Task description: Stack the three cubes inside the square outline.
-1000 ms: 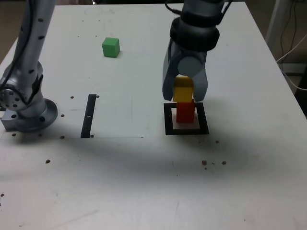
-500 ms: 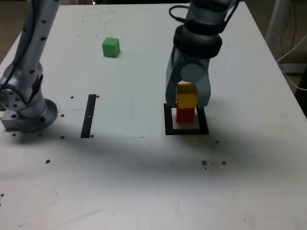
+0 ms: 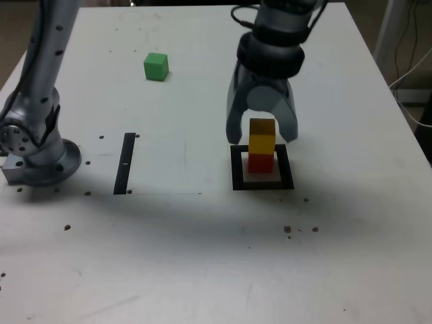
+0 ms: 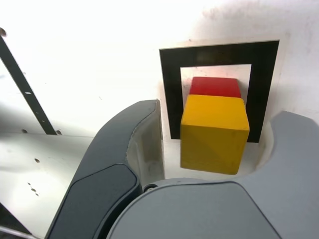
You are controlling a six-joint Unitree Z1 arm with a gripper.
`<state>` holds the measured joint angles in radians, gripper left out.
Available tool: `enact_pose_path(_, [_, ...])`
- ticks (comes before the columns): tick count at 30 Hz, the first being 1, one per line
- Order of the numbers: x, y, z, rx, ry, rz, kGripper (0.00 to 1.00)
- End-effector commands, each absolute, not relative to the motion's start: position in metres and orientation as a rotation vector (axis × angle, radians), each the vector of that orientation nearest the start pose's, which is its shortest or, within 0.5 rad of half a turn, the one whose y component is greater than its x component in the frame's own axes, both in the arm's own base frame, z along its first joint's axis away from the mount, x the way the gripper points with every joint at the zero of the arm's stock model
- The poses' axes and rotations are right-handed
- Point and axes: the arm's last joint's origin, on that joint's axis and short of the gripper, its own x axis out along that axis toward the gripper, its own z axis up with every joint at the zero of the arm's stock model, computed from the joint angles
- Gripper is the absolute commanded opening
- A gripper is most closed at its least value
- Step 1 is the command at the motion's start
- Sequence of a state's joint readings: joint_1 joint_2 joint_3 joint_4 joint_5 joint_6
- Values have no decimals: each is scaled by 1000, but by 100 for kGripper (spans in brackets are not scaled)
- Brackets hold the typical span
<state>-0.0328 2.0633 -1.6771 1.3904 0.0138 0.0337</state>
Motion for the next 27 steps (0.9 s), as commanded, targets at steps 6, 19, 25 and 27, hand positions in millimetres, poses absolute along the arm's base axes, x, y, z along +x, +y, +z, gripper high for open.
enact_pose_path(6, [330, 14, 287, 53, 1760, 39, 99])
enact_pose_path(19, [273, 82, 284, -13, 1853, 185, 100])
enact_pose_path(25, [256, 106, 281, -10, 1886, 157, 100])
enact_pose_path(27, [252, 113, 281, -3, 1892, 150, 100])
